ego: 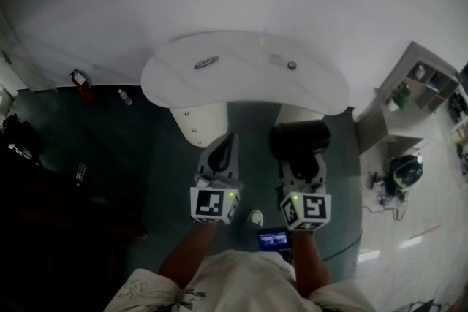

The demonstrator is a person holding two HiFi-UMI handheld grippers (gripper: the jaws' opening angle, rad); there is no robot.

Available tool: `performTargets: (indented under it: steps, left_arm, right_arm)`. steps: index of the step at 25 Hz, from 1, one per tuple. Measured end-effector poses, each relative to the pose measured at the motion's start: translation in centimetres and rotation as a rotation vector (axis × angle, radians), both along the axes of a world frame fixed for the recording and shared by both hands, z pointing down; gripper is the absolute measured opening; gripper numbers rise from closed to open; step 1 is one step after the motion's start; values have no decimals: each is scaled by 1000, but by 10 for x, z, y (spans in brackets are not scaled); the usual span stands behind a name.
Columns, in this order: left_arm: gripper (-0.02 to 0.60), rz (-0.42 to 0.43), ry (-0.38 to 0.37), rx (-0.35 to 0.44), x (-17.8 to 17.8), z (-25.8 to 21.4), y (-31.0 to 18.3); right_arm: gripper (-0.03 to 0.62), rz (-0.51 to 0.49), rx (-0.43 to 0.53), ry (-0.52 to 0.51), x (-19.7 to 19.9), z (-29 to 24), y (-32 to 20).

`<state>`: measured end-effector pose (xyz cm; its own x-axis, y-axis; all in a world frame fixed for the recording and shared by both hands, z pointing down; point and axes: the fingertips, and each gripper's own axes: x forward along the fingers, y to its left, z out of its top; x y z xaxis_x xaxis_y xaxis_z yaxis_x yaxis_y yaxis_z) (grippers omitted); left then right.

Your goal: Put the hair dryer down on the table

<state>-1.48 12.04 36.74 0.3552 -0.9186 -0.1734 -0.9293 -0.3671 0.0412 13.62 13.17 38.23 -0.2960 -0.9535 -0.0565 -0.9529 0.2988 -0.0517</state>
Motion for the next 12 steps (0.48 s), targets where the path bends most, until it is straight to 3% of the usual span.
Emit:
performTargets:
  steps: [12]
  left_arm:
    - [-3, -28, 3, 15, 55, -15, -152]
  right_arm:
    - [245, -35, 4, 15, 53, -9, -154]
